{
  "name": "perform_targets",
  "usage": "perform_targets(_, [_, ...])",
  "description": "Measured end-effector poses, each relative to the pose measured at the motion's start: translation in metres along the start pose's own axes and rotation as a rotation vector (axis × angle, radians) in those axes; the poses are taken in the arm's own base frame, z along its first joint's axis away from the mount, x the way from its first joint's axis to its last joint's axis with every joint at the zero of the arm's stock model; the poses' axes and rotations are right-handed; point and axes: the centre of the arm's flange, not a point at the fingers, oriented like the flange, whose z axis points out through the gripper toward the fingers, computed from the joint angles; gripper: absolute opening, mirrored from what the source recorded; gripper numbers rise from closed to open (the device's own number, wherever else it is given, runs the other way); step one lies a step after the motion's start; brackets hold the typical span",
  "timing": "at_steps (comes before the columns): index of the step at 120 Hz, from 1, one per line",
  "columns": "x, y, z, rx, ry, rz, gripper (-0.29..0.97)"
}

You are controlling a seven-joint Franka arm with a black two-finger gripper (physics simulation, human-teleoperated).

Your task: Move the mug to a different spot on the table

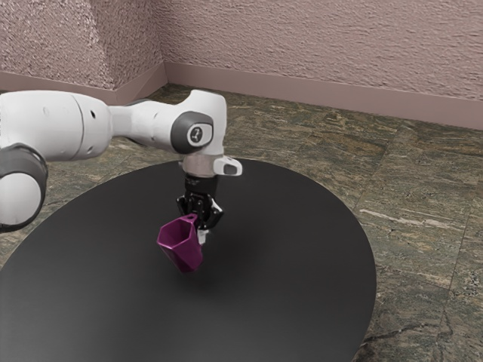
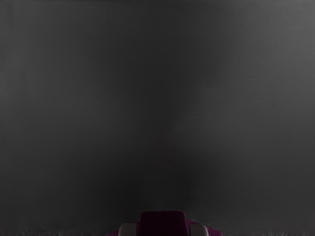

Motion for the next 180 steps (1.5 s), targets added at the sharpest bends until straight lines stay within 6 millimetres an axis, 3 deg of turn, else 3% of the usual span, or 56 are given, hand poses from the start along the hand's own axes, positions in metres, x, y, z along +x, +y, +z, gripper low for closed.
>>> perform_targets(22, [0.030,-0.035,0.001,-0.003,-0.044,-0.058,-0.07])
perform_targets(33, [0.040,-0.043,0.006,-0.013,-0.063,-0.071,-0.07])
perform_targets(61, [0.047,-0.046,0.025,-0.032,-0.114,-0.079,-0.06])
perform_targets(87, [0.055,-0.051,0.015,-0.036,-0.087,-0.089,-0.06])
perform_targets(141, [0.064,-0.051,0.034,-0.059,-0.114,-0.088,-0.06])
perform_targets(161, [0.065,-0.050,0.036,-0.070,-0.116,-0.091,0.31])
perform_targets(180, [0.069,-0.062,0.026,-0.051,-0.046,-0.113,0.50])
